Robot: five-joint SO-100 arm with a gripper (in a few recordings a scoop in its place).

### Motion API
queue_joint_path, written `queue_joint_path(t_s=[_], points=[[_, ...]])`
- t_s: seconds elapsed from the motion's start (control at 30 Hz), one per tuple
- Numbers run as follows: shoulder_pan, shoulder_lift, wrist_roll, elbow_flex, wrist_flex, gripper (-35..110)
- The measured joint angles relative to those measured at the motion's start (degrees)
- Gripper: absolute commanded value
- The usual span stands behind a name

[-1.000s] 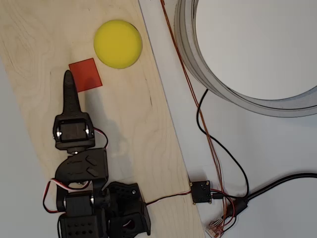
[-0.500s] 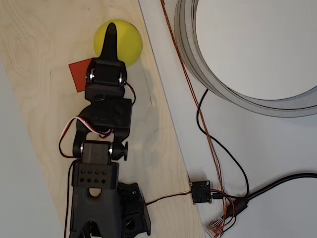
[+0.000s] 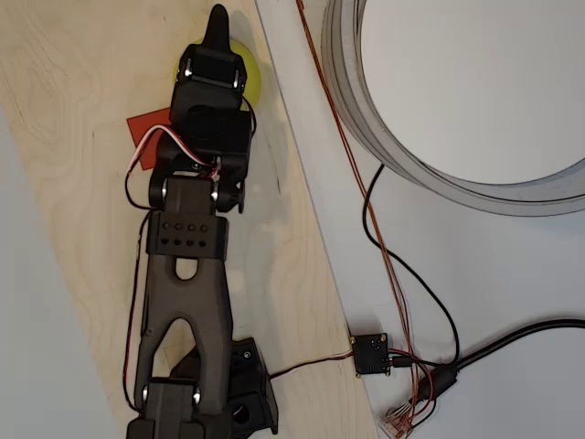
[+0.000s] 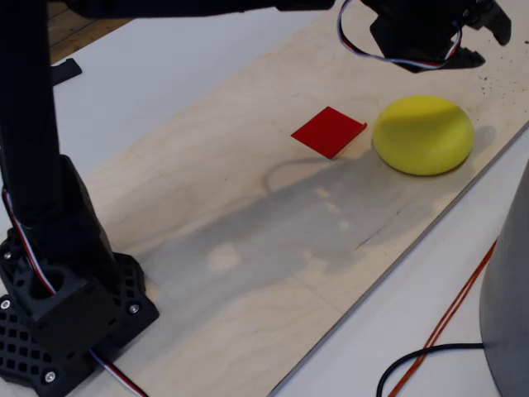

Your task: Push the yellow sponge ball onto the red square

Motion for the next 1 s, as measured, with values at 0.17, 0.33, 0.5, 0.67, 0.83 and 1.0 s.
queue_joint_path(t_s=[0.17, 0.33, 0.5, 0.67, 0.83, 1.0], points=[[1.23, -3.25, 2.9, -0.53, 2.81, 8], [2.55, -6.15, 4.31, -0.62, 3.08, 7], [3.6, -6.94, 5.1, -0.53, 2.72, 7], [3.43, -6.15, 7.29, 1.49, 3.43, 7], [2.29, -2.72, 10.81, 6.24, 3.43, 7], [1.58, -0.88, 13.45, 8.79, 3.43, 7]])
